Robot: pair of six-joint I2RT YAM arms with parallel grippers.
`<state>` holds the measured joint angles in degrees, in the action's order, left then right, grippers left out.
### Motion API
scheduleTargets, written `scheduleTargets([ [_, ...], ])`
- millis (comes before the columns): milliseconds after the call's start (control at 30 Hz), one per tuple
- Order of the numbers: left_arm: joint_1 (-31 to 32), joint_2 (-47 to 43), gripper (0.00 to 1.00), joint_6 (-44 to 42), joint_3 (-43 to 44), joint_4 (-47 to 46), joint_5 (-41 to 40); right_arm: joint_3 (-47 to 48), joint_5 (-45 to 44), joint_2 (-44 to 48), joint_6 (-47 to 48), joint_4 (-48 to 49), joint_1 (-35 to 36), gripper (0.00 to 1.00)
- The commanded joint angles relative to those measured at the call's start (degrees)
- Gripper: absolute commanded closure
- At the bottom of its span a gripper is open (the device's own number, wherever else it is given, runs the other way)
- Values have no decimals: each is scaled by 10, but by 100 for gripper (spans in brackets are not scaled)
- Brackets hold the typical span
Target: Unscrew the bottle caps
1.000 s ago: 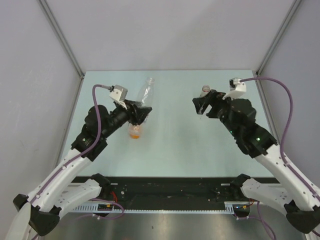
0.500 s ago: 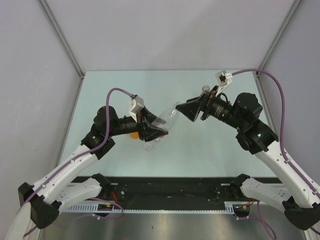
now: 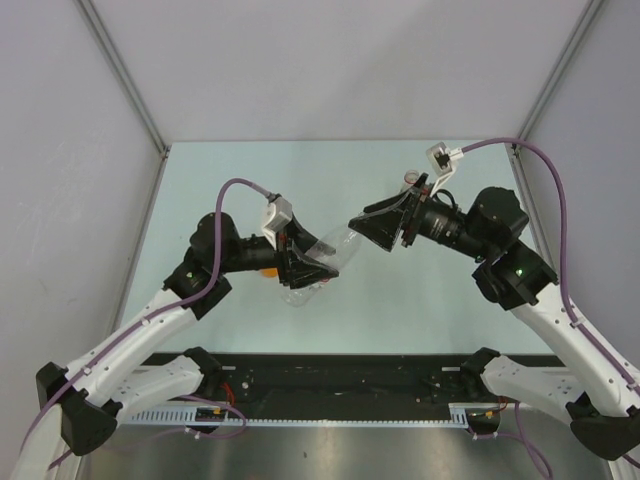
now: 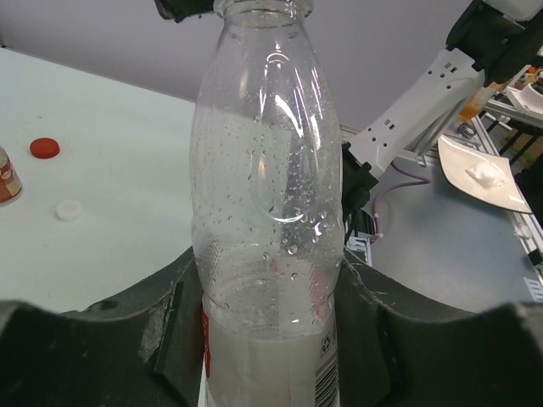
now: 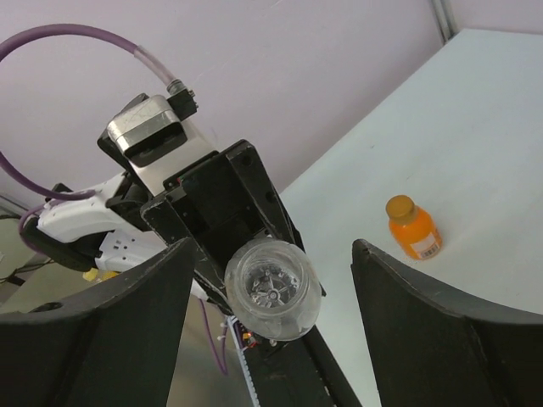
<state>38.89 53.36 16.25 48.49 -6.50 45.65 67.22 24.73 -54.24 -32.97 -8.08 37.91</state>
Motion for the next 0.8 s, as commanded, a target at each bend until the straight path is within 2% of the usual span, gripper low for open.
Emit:
scheduleTargets([
  [0, 4, -2, 97, -17, 28, -15, 1, 12, 12, -3, 11, -2, 18, 25],
  [133, 7, -1, 96, -17, 30, -16, 1, 13, 15, -7, 19, -8, 23, 48],
  [233, 7, -4, 93, -19, 30, -12, -7, 15, 12, -9, 23, -13, 26, 63],
  [267, 7, -5, 90, -21, 30, -10, -17, 17, 11, -9, 26, -15, 26, 65],
  [333, 7, -10, 77, -26, 30, -3, -24, 18, 8, -5, 29, -20, 27, 72],
  [367, 7, -12, 63, -29, 30, 0, -35, 19, 3, -3, 31, -22, 25, 76],
  [400, 7, -14, 55, -32, 31, 4, -44, 20, -8, 3, 36, -26, 26, 84],
  [500, 7, -20, 28, -33, 34, 25, -102, 34, -42, 10, 56, -48, 26, 97],
  [533, 7, -23, 19, -32, 34, 37, -119, 40, -54, 12, 63, -57, 26, 98],
  [567, 7, -30, 1, -34, 30, 40, -137, 46, -66, 14, 72, -66, 25, 100],
  [767, 6, -46, 0, -32, 37, 93, -331, 117, -202, -2, 123, -166, 18, 100],
])
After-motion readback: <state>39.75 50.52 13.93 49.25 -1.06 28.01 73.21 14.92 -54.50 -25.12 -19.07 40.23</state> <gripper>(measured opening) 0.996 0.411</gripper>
